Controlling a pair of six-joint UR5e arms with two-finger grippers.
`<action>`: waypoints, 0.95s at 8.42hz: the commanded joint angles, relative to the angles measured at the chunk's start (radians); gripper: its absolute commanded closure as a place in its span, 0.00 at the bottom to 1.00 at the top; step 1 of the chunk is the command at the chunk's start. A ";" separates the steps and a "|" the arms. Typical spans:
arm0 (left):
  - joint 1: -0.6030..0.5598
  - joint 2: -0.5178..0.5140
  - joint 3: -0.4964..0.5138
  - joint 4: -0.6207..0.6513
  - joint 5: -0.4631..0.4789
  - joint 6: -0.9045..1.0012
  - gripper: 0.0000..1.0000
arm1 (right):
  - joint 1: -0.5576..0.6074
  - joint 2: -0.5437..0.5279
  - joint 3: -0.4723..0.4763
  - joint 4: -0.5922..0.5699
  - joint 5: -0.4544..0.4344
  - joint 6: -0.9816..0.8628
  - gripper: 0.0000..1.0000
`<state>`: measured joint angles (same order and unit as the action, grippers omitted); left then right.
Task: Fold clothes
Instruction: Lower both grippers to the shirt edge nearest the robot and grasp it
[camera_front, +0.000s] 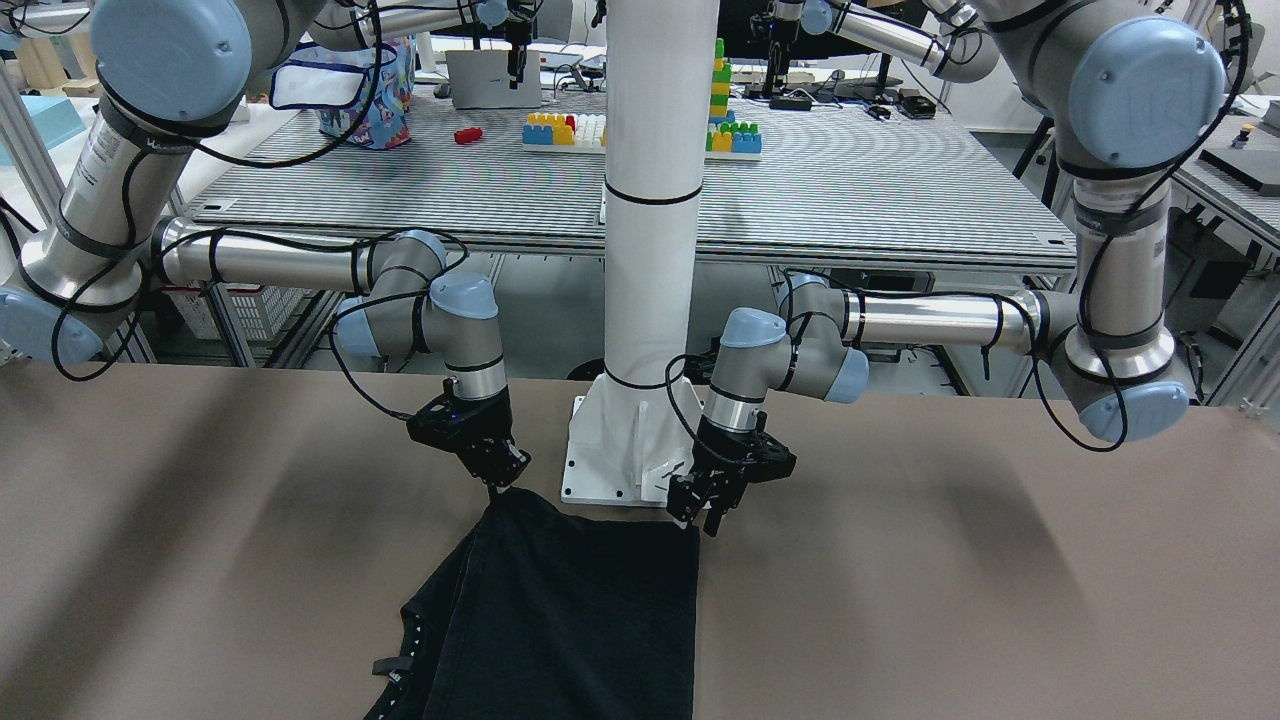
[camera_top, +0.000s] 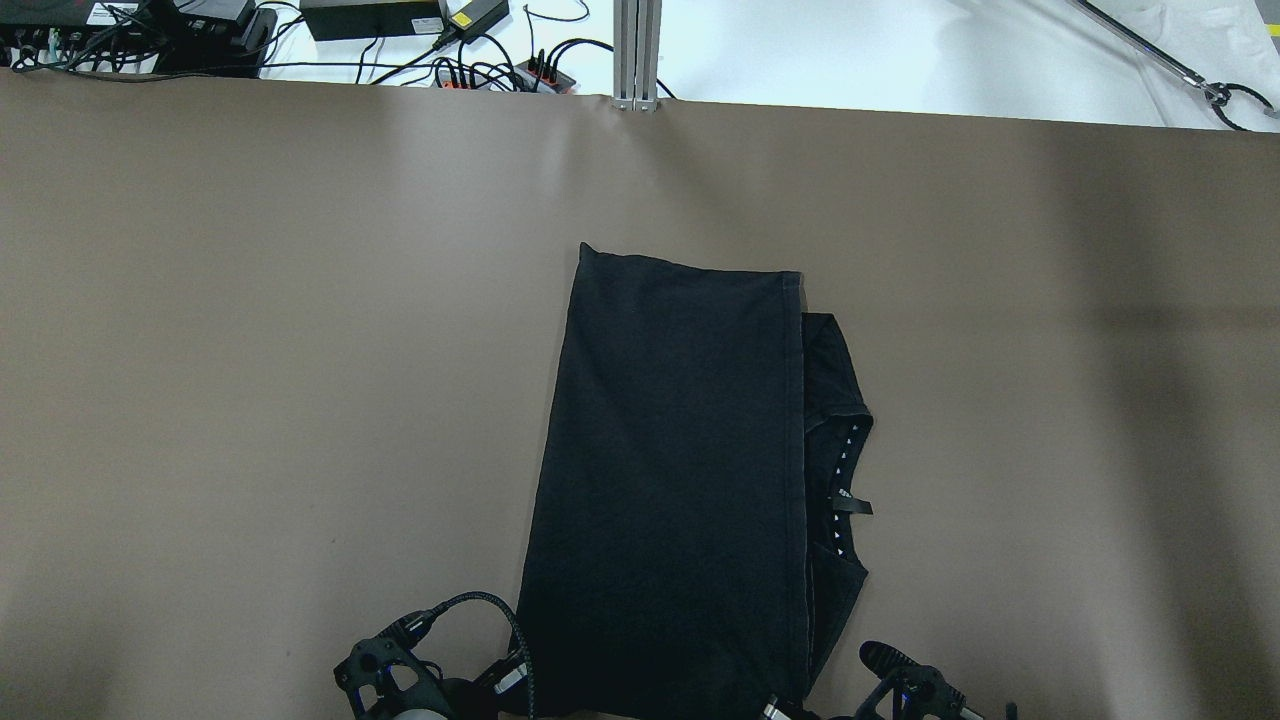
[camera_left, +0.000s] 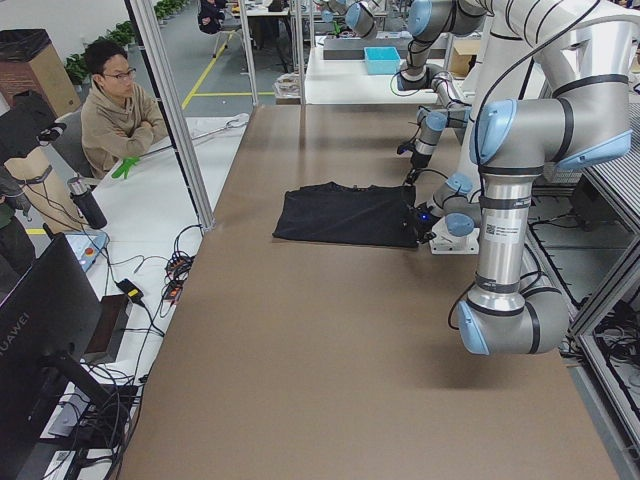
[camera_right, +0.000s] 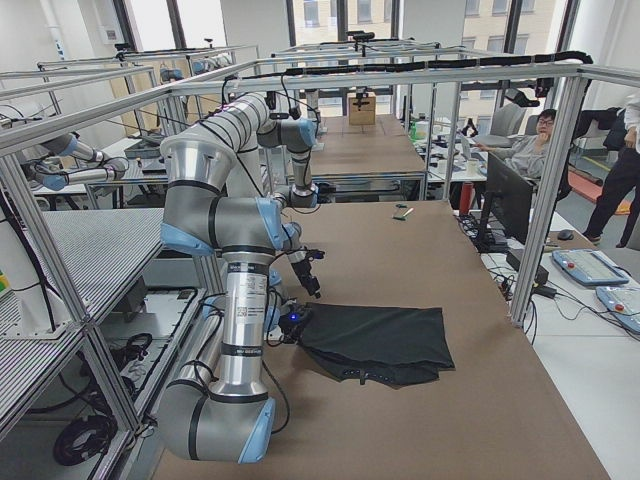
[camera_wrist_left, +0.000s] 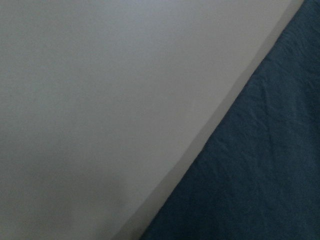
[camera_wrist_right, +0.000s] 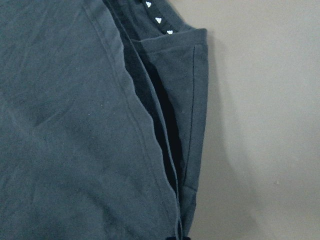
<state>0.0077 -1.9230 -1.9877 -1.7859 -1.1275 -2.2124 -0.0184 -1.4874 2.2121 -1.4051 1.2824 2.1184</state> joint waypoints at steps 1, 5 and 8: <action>0.002 -0.004 0.035 -0.032 -0.002 -0.015 0.35 | 0.000 0.001 -0.002 0.000 0.000 0.000 1.00; 0.005 -0.008 0.058 -0.033 0.000 -0.041 0.34 | 0.000 0.002 -0.002 0.000 0.000 0.000 1.00; 0.005 -0.007 0.053 -0.033 -0.006 -0.061 0.50 | 0.000 0.004 -0.002 0.000 0.000 0.000 1.00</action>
<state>0.0111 -1.9312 -1.9328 -1.8193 -1.1306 -2.2567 -0.0184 -1.4839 2.2105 -1.4052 1.2824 2.1184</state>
